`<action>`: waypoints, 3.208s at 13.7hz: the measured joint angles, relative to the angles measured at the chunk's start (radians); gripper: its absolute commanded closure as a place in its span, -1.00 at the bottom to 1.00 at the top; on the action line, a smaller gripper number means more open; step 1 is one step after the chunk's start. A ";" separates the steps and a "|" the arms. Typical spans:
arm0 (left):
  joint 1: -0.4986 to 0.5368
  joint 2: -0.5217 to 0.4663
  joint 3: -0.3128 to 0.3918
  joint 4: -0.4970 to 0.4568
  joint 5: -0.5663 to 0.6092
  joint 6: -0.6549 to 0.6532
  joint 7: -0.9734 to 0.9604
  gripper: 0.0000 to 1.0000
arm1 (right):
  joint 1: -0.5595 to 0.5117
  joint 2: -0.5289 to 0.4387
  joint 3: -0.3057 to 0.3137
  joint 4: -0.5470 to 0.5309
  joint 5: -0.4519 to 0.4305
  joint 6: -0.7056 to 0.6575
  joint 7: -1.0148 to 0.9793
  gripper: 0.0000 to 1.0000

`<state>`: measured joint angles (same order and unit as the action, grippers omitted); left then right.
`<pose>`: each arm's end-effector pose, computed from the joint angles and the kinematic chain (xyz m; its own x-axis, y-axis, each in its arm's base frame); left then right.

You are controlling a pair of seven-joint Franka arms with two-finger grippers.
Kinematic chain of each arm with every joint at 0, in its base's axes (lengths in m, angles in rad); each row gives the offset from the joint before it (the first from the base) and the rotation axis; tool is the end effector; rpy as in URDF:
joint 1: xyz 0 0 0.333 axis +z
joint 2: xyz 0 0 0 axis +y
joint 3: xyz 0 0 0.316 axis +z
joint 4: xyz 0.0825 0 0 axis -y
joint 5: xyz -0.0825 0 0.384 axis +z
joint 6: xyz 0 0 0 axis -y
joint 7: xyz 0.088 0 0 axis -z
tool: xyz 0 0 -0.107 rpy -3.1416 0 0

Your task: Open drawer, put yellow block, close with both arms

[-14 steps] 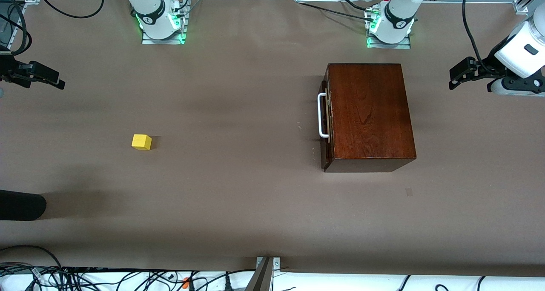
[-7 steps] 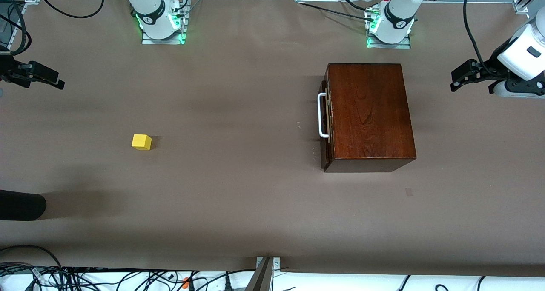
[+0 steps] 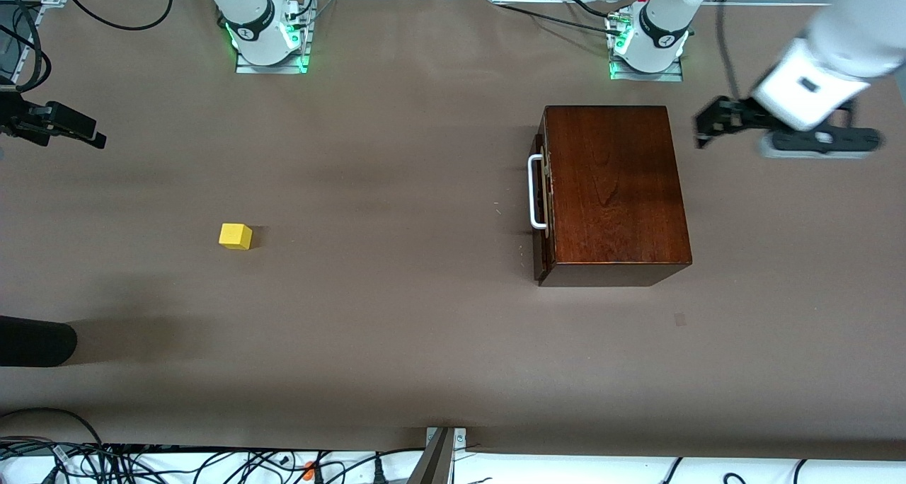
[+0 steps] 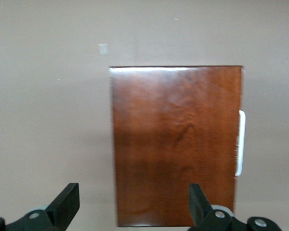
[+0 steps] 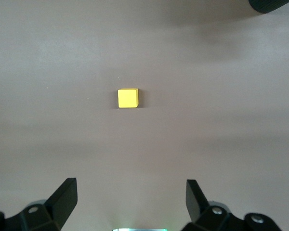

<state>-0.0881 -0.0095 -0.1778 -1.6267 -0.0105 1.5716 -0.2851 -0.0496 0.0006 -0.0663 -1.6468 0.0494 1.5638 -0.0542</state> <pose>0.5302 -0.1460 0.6034 0.9987 0.0196 -0.0464 0.0194 -0.9998 -0.0044 0.5476 -0.0584 0.5880 0.9949 -0.0610 -0.0807 -0.0655 -0.9964 -0.0536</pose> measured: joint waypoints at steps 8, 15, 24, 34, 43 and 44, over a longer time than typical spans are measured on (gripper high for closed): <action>-0.085 0.117 -0.354 0.079 0.041 0.017 -0.489 -1.00 | 0.000 0.000 -0.002 0.000 0.000 0.000 0.000 -1.00; -0.281 0.346 -0.357 0.127 0.232 0.076 -0.672 -1.00 | 0.000 0.000 -0.006 0.000 0.000 -0.001 0.000 -1.00; -0.254 0.454 -0.339 -0.026 0.400 0.226 -0.671 -1.00 | 0.000 0.000 -0.006 0.000 0.000 -0.012 0.000 -1.00; -0.247 0.569 -0.335 -0.040 0.448 0.303 -0.671 -1.00 | 0.000 0.000 -0.009 0.000 0.000 -0.031 0.000 -1.00; -0.245 0.588 -0.335 -0.032 0.448 0.320 -0.695 -1.00 | 0.000 0.000 -0.009 0.000 0.000 -0.032 0.000 -1.00; -0.248 0.592 -0.335 -0.026 0.448 0.320 -0.706 -1.00 | 0.000 0.000 -0.009 0.000 0.000 -0.032 0.000 -1.00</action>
<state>-0.3359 0.5827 -0.5130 -1.6528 0.4375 1.8915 -0.9909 -0.0498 0.0006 -0.0757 -1.6466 0.0494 1.5322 -0.0545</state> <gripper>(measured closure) 0.000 0.000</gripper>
